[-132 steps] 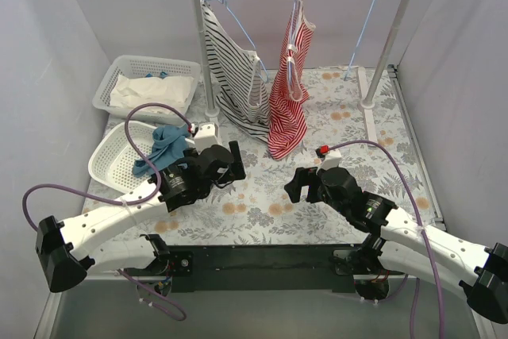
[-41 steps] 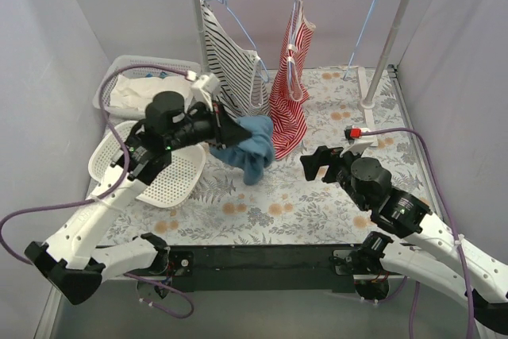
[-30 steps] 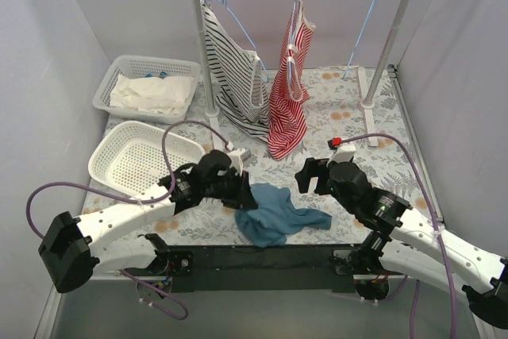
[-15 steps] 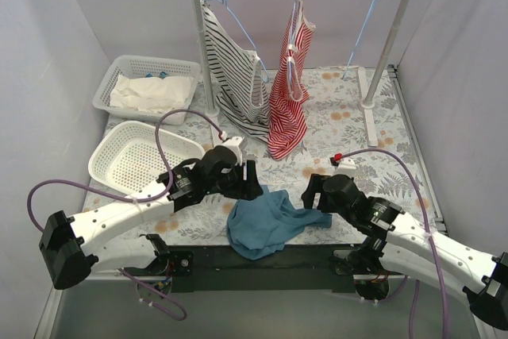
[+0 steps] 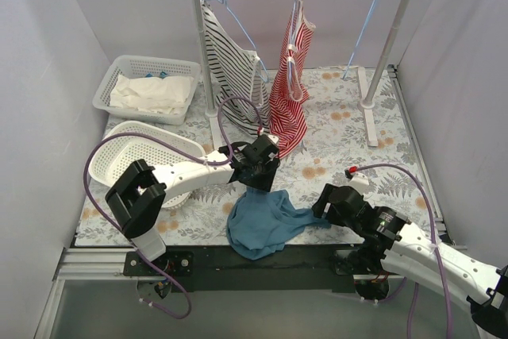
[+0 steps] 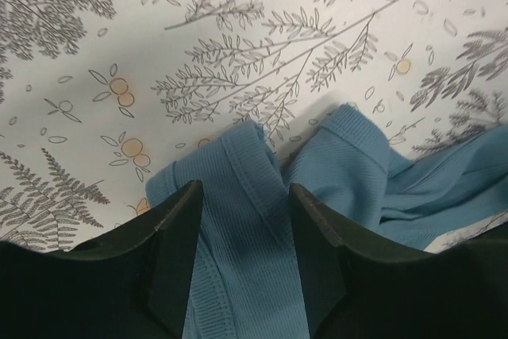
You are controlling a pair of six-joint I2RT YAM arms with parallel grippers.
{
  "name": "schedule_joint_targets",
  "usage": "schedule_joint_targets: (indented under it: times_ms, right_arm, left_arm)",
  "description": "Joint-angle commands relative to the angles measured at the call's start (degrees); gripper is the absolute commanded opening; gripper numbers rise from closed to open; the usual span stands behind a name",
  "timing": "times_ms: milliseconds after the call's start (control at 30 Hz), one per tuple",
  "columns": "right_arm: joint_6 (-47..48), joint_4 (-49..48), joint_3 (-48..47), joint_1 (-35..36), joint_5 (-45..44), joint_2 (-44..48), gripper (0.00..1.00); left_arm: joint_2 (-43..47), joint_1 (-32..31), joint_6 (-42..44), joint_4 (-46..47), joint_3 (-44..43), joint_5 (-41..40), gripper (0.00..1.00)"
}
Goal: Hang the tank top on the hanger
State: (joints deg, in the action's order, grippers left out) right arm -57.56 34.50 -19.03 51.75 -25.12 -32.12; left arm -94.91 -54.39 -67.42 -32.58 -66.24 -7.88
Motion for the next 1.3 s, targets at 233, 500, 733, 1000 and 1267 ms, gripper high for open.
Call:
schedule_joint_targets:
  times_ms: [233,500,733,1000,1267]
  right_arm:
    - [-4.40,2.60,1.62,-0.24,3.85,0.48,0.73]
    - [-2.91,-0.75,0.40,-0.24,3.95,-0.75,0.17]
    - [10.52,-0.66,-19.27,-0.24,-14.30,-5.22,0.01]
    - [24.86,-3.39,-39.33,-0.24,-20.24,-11.21,0.01]
    - [14.17,-3.12,-19.67,-0.24,-5.56,-7.09,0.01]
  left_arm:
    - [-0.27,0.07,1.59,1.11,1.11,7.79,0.25]
    - [4.82,0.07,-0.78,0.76,3.57,1.67,0.00]
    - [16.50,0.07,-3.07,-1.09,-2.92,-16.63,0.00]
    - [20.21,0.16,0.45,-0.38,-8.47,-16.48,0.01]
    - [9.69,0.16,-2.28,3.04,-4.95,-7.06,0.39]
